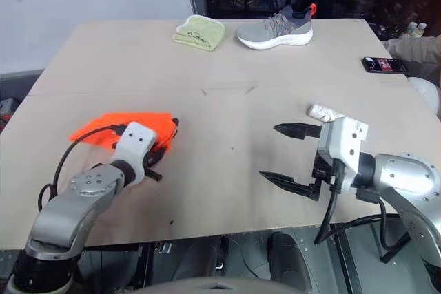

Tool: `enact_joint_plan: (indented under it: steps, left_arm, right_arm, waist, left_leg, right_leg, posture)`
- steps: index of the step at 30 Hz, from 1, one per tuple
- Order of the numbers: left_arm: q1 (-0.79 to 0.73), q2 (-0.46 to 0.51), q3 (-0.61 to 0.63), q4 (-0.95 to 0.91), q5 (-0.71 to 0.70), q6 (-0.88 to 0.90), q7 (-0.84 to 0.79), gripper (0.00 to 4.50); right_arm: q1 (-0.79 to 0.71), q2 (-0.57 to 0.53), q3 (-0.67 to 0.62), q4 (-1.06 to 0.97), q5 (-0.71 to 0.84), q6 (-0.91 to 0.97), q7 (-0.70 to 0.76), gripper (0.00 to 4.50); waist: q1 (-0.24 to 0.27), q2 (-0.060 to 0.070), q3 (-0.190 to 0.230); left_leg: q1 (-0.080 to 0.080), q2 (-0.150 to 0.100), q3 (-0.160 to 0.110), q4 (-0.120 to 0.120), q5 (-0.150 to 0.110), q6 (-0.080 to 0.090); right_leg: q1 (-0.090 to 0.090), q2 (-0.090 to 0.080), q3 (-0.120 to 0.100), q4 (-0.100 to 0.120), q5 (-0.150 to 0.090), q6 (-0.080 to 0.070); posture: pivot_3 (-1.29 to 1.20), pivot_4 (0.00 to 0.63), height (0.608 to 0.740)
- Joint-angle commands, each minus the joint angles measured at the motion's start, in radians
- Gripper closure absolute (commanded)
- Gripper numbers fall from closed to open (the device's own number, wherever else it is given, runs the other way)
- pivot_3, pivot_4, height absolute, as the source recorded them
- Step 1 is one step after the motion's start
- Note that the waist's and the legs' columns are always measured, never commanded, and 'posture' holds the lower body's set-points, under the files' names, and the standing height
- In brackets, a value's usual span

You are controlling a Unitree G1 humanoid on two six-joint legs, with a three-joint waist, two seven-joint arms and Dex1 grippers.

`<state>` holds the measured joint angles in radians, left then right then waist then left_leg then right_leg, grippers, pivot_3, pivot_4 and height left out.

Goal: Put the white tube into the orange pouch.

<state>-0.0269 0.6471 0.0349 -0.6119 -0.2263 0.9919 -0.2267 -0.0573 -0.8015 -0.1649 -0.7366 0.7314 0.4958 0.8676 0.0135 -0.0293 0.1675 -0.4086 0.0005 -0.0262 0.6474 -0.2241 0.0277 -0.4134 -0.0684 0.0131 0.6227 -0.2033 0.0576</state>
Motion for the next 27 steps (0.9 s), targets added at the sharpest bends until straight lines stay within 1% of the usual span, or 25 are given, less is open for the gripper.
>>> enact_joint_plan:
  steps: [1,4,6,8,11,12,14,15,16,19,22,23,27]
  left_arm:
    - [0.022,0.002,0.059,-0.019,0.008,-0.057,-0.027,4.4]
    - [0.036,0.022,0.111,-0.001,-0.034,-0.17,-0.129,4.4]
    - [0.014,0.031,0.177,0.033,-0.137,-0.236,-0.271,4.4]
    - [-0.053,0.049,0.25,0.101,-0.261,-0.285,-0.426,4.4]
    - [-0.205,0.102,0.32,0.205,-0.413,-0.204,-0.53,4.4]
    - [-0.252,0.118,0.332,0.232,-0.471,-0.158,-0.556,4.4]
    - [-0.371,0.151,0.341,0.318,-0.634,-0.011,-0.633,4.4]
    - [-0.422,0.164,0.33,0.363,-0.677,0.038,-0.663,4.4]
    - [-0.476,0.177,0.303,0.405,-0.693,0.065,-0.693,4.4]
    - [-0.605,0.197,0.229,0.504,-0.703,0.115,-0.755,4.4]
    - [-0.686,0.222,0.109,0.572,-0.617,0.055,-0.84,4.4]
    - [-0.697,0.228,0.086,0.583,-0.598,0.039,-0.856,4.4]
    - [-0.727,0.214,-0.012,0.617,-0.483,-0.043,-0.855,4.4]
  right_arm:
    - [-0.006,0.005,0.004,-0.002,-0.012,-0.033,0.012,0.0]
    - [-0.01,0.015,0.013,0.011,-0.03,-0.046,0.011,0.0]
    - [-0.014,0.022,0.019,0.017,-0.04,-0.056,0.007,0.0]
    - [-0.018,0.032,0.024,0.024,-0.048,-0.063,0.0,0.0]
    - [-0.019,0.047,0.024,0.028,-0.055,-0.07,-0.013,0.0]
    - [-0.019,0.053,0.023,0.029,-0.054,-0.069,-0.019,0.0]
    - [-0.02,0.064,0.024,0.029,-0.058,-0.066,-0.034,0.0]
    - [-0.022,0.07,0.025,0.029,-0.062,-0.062,-0.045,0.0]
    - [-0.025,0.075,0.028,0.03,-0.062,-0.053,-0.059,0.0]
    - [-0.03,0.071,0.034,0.024,-0.076,0.001,-0.121,0.0]
    - [-0.046,0.06,0.038,0.022,-0.163,0.066,-0.241,0.0]
    - [-0.052,0.062,0.038,0.023,-0.175,0.077,-0.262,0.0]
    - [-0.111,0.046,0.055,0.137,-0.316,0.151,-0.382,0.0]
  waist:
    - [0.0,0.0,0.0]
    - [0.001,0.0,0.0]
    - [0.001,0.0,0.0]
    - [0.002,0.0,0.0]
    - [0.003,0.0,0.0]
    - [0.002,0.0,0.0]
    - [-0.001,0.0,0.0]
    - [0.0,0.0,0.0]
    - [-0.001,0.0,0.0]
    - [-0.001,0.0,0.001]
    - [-0.003,0.0,0.0]
    - [-0.004,0.0,0.001]
    - [-0.01,0.0,0.001]
  left_leg:
    - [0.0,0.0,0.0,0.0,0.0,0.0]
    - [0.0,0.0,0.0,0.0,0.0,0.0]
    - [0.0,0.0,0.0,0.0,0.0,0.0]
    - [-0.001,0.0,0.0,0.001,0.0,0.0]
    - [-0.004,0.0,0.0,0.003,0.0,0.0]
    - [-0.004,0.0,0.0,0.004,0.0,0.0]
    - [-0.004,-0.001,0.0,0.004,0.0,0.0]
    - [-0.005,-0.001,0.0,0.004,0.0,0.0]
    - [-0.005,-0.002,0.0,0.004,0.0,0.0]
    - [-0.005,-0.006,-0.001,0.004,0.0,0.0]
    - [-0.005,-0.006,-0.001,0.004,0.0,0.0]
    - [-0.005,-0.006,-0.001,0.004,0.0,0.0]
    - [-0.005,-0.006,0.0,0.004,0.0,0.0]
  right_leg:
    - [0.0,0.0,0.0,0.0,0.0,0.0]
    - [0.0,0.0,0.0,0.0,0.0,0.0]
    - [0.0,0.0,-0.001,0.0,0.0,0.0]
    - [-0.001,-0.001,-0.001,0.0,0.0,0.0]
    - [-0.001,0.0,-0.006,0.0,0.0,0.0]
    - [-0.001,0.0,-0.006,0.0,0.0,0.0]
    - [-0.001,0.0,-0.006,0.0,0.0,0.0]
    - [-0.001,0.0,-0.006,0.0,0.0,0.0]
    - [-0.001,0.0,-0.006,0.0,0.002,0.003]
    - [-0.001,0.0,-0.007,0.001,0.002,0.004]
    - [-0.001,0.0,-0.006,0.001,0.001,0.003]
    - [-0.001,0.0,-0.006,0.002,0.001,0.002]
    - [-0.001,0.0,-0.005,0.002,0.0,0.0]
  posture:
    - [0.0,0.15,0.74]
    - [0.0,0.15,0.74]
    - [0.0,0.15,0.74]
    - [0.0,0.15,0.74]
    - [0.0,0.15,0.74]
    - [0.0,0.15,0.74]
    - [0.0,0.15,0.74]
    - [0.0,0.15,0.74]
    - [0.0,0.15,0.74]
    - [0.0,0.15,0.74]
    - [0.0,0.15,0.74]
    - [0.0,0.15,0.74]
    - [0.0,0.15,0.74]
